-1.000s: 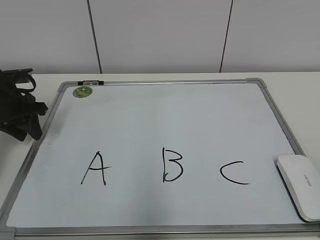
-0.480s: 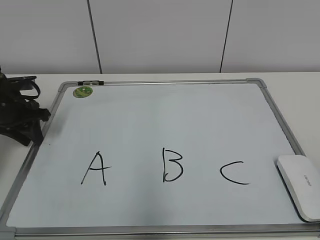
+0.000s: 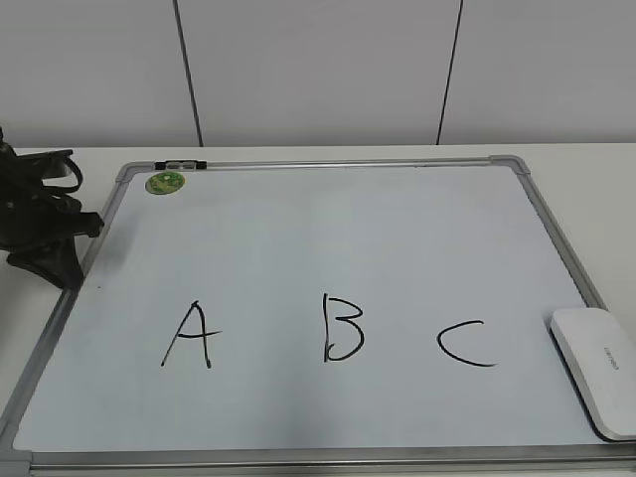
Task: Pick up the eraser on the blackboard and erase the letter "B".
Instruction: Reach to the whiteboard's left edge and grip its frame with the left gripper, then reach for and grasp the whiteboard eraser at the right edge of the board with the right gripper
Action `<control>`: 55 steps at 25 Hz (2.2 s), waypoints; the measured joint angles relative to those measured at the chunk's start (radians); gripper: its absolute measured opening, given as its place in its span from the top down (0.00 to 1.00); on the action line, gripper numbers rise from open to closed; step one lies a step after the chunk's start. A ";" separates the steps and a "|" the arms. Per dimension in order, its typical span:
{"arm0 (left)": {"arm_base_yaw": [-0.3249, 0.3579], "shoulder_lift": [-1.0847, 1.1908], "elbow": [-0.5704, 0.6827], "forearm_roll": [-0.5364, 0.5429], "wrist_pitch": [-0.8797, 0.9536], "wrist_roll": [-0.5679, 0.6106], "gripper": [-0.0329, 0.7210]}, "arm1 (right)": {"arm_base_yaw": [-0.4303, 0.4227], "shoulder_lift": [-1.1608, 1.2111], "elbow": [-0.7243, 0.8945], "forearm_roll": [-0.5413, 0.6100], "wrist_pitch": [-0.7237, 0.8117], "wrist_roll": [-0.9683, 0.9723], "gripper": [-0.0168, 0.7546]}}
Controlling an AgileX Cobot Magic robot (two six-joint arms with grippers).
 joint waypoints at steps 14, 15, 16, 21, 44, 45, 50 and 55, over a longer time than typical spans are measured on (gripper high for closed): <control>0.000 0.000 0.000 0.000 0.002 0.000 0.94 | 0.000 0.000 0.000 0.000 0.000 0.000 0.21; 0.000 0.000 0.000 0.000 0.002 0.000 0.94 | 0.000 0.000 0.000 0.000 0.000 0.000 0.21; 0.000 0.000 0.000 0.000 0.002 0.000 0.94 | 0.000 0.000 0.000 0.000 0.000 0.000 0.21; 0.000 0.000 0.000 0.000 0.002 0.000 0.94 | 0.000 0.000 0.000 0.000 0.000 0.000 0.21; 0.000 0.000 -0.002 -0.003 0.004 -0.002 0.94 | 0.000 0.594 -0.212 0.021 0.016 0.002 0.21; 0.000 0.000 -0.002 -0.003 0.004 -0.002 0.94 | 0.000 0.637 -0.230 0.021 0.006 0.002 0.21; 0.000 0.000 -0.002 -0.004 0.006 -0.002 0.94 | 0.000 0.830 -0.256 0.043 -0.011 0.002 0.21; 0.000 0.000 -0.002 -0.008 0.006 -0.002 0.94 | 0.004 1.017 -0.265 0.137 0.016 -0.026 0.21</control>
